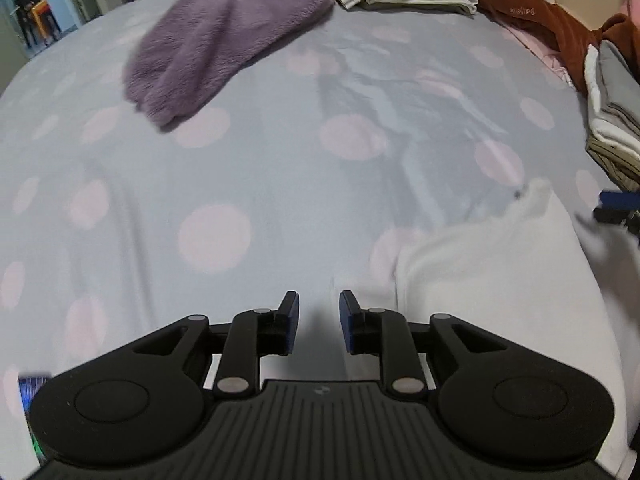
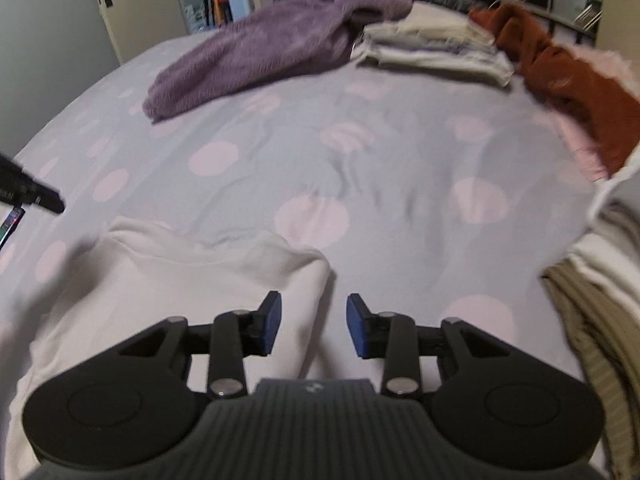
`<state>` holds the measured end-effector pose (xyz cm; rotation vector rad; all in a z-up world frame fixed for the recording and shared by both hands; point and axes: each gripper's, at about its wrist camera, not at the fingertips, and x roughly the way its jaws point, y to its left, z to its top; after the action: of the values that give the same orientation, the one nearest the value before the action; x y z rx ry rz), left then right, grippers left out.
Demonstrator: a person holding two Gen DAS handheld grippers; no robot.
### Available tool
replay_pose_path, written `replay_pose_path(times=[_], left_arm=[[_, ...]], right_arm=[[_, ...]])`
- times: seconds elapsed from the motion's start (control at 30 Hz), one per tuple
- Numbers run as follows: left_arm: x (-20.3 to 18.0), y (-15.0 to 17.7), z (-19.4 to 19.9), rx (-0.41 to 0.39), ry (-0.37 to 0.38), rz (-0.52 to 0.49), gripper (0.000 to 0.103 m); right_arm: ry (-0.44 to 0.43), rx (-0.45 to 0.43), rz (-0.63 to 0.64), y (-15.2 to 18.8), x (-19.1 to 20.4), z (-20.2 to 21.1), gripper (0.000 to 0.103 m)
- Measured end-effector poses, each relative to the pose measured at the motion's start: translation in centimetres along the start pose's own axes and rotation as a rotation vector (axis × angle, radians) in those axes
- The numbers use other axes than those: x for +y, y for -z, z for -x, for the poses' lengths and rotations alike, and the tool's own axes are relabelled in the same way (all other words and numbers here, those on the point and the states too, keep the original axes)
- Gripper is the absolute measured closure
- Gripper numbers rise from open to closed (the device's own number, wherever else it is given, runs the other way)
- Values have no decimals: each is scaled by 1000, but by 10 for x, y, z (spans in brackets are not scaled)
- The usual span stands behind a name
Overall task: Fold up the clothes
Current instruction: 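Lay the top flat on the bed and open both grippers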
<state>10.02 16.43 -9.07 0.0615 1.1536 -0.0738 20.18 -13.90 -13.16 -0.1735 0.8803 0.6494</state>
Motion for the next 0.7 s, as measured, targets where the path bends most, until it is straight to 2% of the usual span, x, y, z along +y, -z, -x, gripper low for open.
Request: replay_pose_path(times=[0.07, 0.13, 0.17, 0.23, 0.37, 0.47, 0.53, 0.6, 0.63, 0.7], left_arm=[[-7, 36, 15, 2, 48, 7, 79], [-16, 70, 24, 25, 90, 15, 70], [-19, 88, 26, 51, 108, 35, 62], [-24, 123, 29, 105, 144, 79, 60], [-32, 180, 40, 216, 182, 228, 60], [-43, 208, 60, 215, 253, 304, 58], [-60, 221, 72, 219, 273, 262, 56], [-82, 232, 78, 214, 266, 160, 56], [-93, 237, 81, 211, 261, 106, 56], [-105, 238, 82, 212, 248, 63, 56]], right_arm=[[-19, -3, 3, 6, 9, 21, 61], [-58, 32, 39, 20, 25, 42, 51], [-76, 54, 59, 28, 32, 52, 51], [-91, 111, 87, 47, 47, 65, 51], [-92, 229, 92, 90, 66, 87, 51], [-120, 273, 177, 122, 82, 105, 50], [-132, 285, 291, 140, 97, 118, 49], [-144, 289, 391, 154, 111, 130, 48], [-150, 286, 426, 159, 117, 135, 48], [-163, 283, 478, 167, 127, 142, 48]])
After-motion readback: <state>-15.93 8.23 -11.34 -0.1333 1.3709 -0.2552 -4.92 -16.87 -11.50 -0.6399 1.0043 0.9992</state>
